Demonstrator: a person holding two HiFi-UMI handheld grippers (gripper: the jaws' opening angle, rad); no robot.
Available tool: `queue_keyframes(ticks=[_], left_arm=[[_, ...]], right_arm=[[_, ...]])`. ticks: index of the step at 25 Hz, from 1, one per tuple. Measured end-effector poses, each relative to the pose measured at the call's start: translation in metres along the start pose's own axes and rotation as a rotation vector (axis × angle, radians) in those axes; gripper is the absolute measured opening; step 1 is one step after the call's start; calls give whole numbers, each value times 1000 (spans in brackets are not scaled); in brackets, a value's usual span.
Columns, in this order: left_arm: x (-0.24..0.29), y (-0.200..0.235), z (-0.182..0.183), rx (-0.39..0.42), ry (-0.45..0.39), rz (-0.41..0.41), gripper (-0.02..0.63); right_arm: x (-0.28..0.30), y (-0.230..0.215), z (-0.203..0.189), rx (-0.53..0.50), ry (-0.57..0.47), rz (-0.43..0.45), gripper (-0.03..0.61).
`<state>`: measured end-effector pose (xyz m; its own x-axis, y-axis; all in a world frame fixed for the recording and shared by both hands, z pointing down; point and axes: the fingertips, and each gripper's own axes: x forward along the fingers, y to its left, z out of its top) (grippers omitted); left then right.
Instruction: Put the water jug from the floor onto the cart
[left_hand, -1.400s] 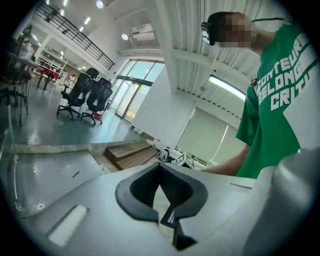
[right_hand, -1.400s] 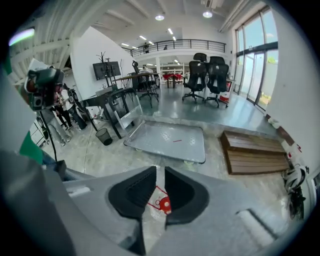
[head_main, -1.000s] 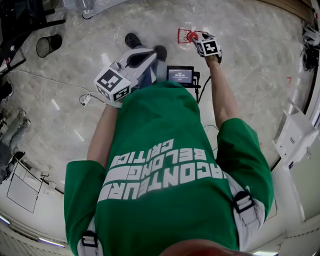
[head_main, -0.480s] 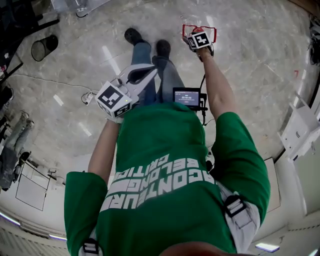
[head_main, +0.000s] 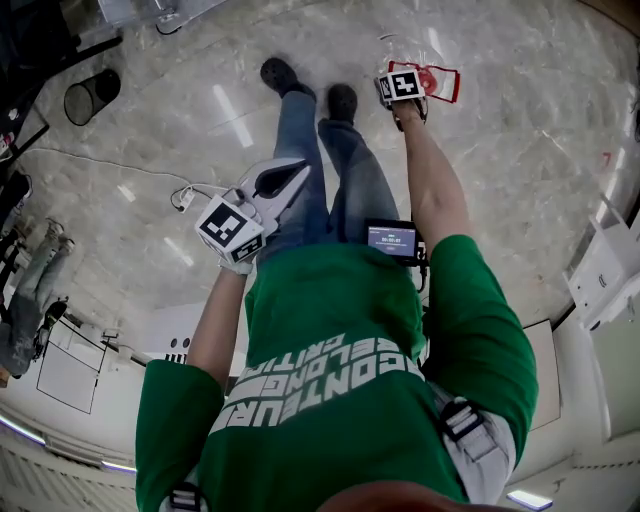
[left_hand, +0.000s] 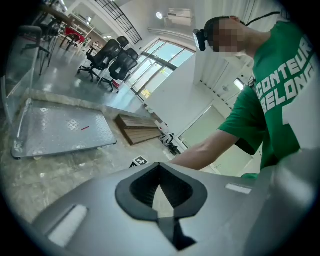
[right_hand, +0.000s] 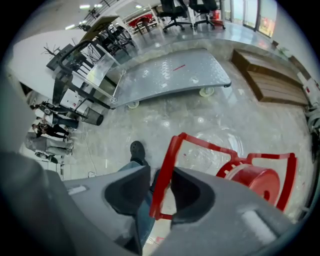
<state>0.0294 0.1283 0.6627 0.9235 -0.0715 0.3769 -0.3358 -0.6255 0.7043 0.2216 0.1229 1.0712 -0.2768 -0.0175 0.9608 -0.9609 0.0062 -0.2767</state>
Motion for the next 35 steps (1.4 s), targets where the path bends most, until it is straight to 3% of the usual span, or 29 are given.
queue_keyframes(ticks=[2,8,13,20,31,35], left_arm=[[-8,6,-10,-18,16,10,8],[4,19,-2,-12,21,13,8],[19,11,21,19,-2,2,8],[-3,-6,40,67,-29,-7,8],[-25,-32,103,179,-136,25,8],[-42,-39,135,201,-199,44,8]], right_arm=[[5,1,-3,41,6,-14,57],[-1,-15,0,161,-44,38,14],[-24,-31,-9,181,-51,77,15],[-76,-6,-12,241,-136,172,18],[-221,87,43,162,-337,428,18],[-293,108,70,130,-411,473,17]])
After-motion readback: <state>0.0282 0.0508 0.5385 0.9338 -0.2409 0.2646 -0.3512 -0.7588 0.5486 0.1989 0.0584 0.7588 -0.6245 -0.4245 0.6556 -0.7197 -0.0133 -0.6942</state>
